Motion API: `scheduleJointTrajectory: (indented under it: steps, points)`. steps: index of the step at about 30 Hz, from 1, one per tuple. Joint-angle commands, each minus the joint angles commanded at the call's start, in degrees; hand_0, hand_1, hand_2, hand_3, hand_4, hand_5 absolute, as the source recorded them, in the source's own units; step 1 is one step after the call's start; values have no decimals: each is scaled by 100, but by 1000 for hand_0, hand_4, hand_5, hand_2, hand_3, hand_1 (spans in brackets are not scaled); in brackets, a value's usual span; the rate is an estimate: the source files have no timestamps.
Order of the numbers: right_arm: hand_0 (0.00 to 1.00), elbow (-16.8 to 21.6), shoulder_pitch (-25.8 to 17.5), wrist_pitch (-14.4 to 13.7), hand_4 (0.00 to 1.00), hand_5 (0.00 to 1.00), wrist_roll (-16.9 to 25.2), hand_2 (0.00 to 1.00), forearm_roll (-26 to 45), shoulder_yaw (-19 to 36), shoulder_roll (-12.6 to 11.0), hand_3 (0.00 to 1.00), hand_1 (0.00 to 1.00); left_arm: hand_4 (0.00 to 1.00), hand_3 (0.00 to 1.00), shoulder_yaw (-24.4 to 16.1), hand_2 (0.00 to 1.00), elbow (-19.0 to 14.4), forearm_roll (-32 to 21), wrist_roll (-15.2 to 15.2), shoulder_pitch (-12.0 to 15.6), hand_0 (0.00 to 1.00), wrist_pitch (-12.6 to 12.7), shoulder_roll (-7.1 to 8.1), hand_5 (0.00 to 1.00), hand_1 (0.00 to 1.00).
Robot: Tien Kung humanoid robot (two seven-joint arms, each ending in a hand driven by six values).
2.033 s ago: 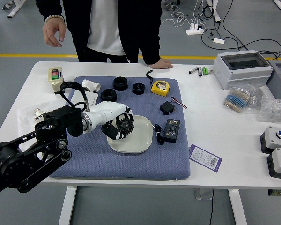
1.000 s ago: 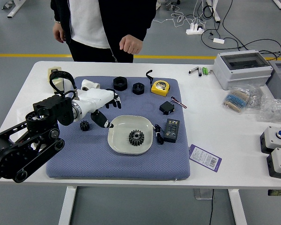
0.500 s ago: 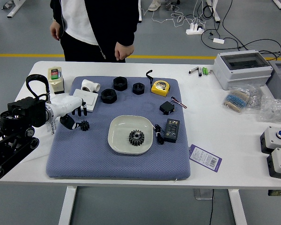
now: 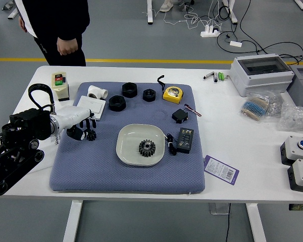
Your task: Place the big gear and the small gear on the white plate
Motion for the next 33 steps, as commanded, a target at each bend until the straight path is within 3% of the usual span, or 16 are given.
scheduleJointTrajectory:
  steps: [1, 6, 7, 12, 13, 21, 30, 31, 33]
  points:
    - [622, 0, 0, 0, 761, 715, 0, 729, -1, 0, 0, 550, 626, 630, 631, -4, 640, -2, 4, 2, -1, 461, -5, 3, 2, 561]
    - [622, 0, -1, 3, 761, 715, 0, 729, 1, -12, -3, 550, 626, 630, 631, -61, 640, -43, 45, 13, -8, 461, -48, 34, 2, 561]
    - [621, 0, -2, 2, 761, 715, 0, 729, 10, -21, -1, 550, 626, 864, 738, -71, 710, -59, 55, 9, -10, 514, -57, 34, 14, 645]
    - [621, 2, 3, 0, 761, 715, -3, 729, 27, -56, 0, 550, 626, 864, 738, -59, 710, -79, 54, 1, -21, 514, -71, 10, 14, 645]
    - [621, 4, 4, 0, 761, 714, -3, 728, 35, -63, 0, 550, 626, 925, 765, -55, 723, -72, 46, 3, -23, 536, -69, -8, 20, 656]
    - [621, 9, 11, 3, 761, 716, 0, 729, 41, -83, -6, 549, 626, 901, 764, -28, 722, 13, -45, 67, -48, 527, -135, -218, 16, 657]
    - [622, 14, 17, 7, 760, 716, -3, 729, 19, -73, -16, 549, 625, 865, 762, 60, 714, 257, -103, 19, -152, 508, -39, -408, 6, 653]
    - [620, 15, 18, 7, 760, 716, -4, 728, 19, -73, -16, 549, 625, 725, 701, 66, 627, 284, -103, 20, -161, 471, -39, -421, 2, 601]
    - [620, 16, 16, 7, 760, 716, -5, 728, 17, -76, -15, 549, 625, 725, 701, 83, 627, 365, -107, 20, -184, 471, -41, -448, 2, 601]
